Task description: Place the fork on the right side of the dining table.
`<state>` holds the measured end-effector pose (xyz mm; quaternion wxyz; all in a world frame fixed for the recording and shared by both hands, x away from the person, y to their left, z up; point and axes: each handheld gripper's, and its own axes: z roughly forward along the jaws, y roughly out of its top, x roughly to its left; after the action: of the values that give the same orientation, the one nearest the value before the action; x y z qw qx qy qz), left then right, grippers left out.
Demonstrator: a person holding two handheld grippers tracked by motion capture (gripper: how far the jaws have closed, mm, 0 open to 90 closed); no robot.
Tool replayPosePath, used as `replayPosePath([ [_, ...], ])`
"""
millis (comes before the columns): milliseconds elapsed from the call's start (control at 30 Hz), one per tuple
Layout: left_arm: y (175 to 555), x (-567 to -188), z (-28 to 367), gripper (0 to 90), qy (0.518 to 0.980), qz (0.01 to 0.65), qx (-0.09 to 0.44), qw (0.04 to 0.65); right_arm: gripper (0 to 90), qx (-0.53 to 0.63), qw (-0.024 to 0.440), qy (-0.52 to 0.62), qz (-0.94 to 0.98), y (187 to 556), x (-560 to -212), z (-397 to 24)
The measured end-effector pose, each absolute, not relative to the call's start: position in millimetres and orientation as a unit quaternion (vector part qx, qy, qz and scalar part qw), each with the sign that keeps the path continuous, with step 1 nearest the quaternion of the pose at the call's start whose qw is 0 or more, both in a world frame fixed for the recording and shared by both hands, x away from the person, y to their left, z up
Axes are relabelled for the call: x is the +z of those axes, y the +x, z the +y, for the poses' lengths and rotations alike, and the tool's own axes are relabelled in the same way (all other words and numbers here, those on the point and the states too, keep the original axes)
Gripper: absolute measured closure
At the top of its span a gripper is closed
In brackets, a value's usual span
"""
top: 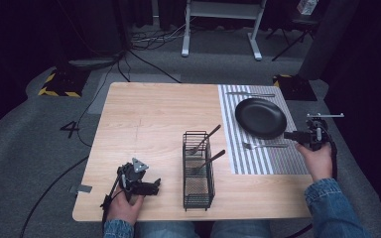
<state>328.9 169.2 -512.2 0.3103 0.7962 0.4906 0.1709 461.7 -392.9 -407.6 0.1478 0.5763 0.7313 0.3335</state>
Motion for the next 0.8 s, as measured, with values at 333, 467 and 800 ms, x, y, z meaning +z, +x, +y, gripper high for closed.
replayPosePath([
  [333,328,-512,170,0.3,0.797,0.489,0.171,0.312,45.2,0.362,0.146,0.525,0.757,440,-387,-366],
  [467,328,-512,170,0.3,0.796,0.489,0.170,0.312,44.0,0.371,0.144,0.504,0.766,428,-379,-353],
  [800,328,-512,170,0.3,0.796,0.489,0.170,0.312,41.8,0.386,0.120,0.477,0.781,409,-376,-333],
])
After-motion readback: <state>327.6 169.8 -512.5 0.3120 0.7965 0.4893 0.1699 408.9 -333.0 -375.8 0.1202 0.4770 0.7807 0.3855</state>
